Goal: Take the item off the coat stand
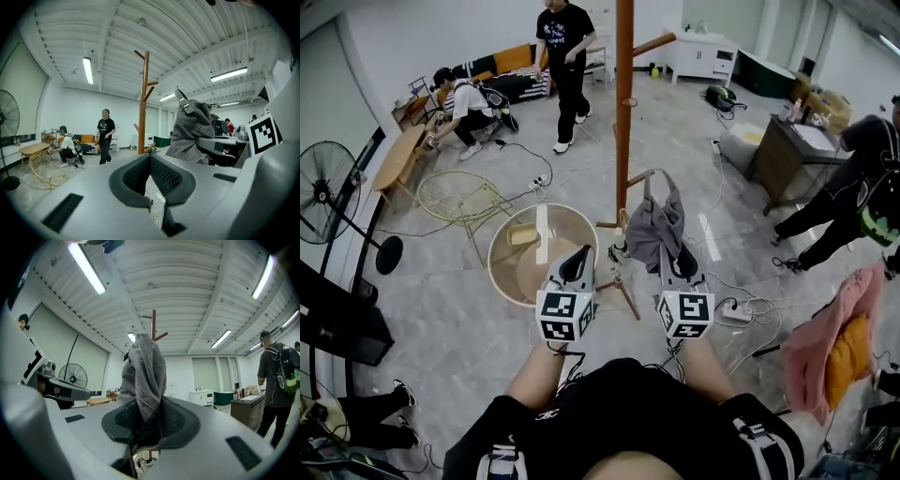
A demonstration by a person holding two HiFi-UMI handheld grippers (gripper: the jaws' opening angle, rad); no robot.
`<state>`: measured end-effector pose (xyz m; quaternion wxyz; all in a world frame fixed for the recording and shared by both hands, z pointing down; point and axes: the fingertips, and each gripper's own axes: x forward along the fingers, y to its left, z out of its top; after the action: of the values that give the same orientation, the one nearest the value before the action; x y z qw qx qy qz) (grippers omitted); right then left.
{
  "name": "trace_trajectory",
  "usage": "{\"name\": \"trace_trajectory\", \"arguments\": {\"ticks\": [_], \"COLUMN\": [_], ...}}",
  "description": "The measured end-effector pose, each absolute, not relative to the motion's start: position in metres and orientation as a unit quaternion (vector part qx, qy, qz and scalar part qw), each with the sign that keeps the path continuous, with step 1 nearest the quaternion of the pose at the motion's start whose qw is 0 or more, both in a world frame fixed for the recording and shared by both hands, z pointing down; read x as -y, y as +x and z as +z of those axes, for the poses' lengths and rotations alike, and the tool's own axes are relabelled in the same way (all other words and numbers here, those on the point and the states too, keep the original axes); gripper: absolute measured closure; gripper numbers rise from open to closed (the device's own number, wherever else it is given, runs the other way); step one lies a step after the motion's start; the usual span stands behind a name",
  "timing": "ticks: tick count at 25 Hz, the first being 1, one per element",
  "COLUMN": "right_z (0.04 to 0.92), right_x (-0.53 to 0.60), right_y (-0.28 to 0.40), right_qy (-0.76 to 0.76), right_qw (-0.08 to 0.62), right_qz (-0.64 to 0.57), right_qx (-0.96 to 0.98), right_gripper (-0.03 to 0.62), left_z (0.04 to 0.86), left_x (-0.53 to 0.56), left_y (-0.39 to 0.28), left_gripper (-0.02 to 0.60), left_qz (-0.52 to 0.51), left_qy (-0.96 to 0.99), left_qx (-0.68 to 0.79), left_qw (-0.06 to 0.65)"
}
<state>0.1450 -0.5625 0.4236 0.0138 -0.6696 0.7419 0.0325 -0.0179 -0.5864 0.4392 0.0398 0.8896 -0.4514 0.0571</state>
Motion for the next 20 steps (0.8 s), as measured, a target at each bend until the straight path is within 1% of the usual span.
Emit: {"name": "trace_trajectory", "arguments": {"ticks": [7, 13, 20], "right_z": [0.431, 0.429, 0.429], "right_x": [0.557, 0.557, 0.558], "right_y": [0.129, 0.138, 0.131], "right_qy": [-0.664, -0.666, -0.665], "right_qw": [0.018, 0.018, 0.023], "right_qz": [0.025, 0.017, 0.018], "right_qx": [-0.747, -0.745, -0.747], "right_gripper": [0.490, 0.490, 0.488], "left_z": [0.446, 0.443, 0.443], "left_x": [0.580, 0.576, 0.574], "left_y": [-0.032, -0.027, -0.037], "left_gripper": [0.566, 0.566, 0.566], "left_qz": [0.058, 0.062, 0.062], "left_qy": [0.888, 0.887, 0.885], "left_qx": [0.454, 0.456, 0.460], "left_qw": [0.043, 0.043, 0.041]}}
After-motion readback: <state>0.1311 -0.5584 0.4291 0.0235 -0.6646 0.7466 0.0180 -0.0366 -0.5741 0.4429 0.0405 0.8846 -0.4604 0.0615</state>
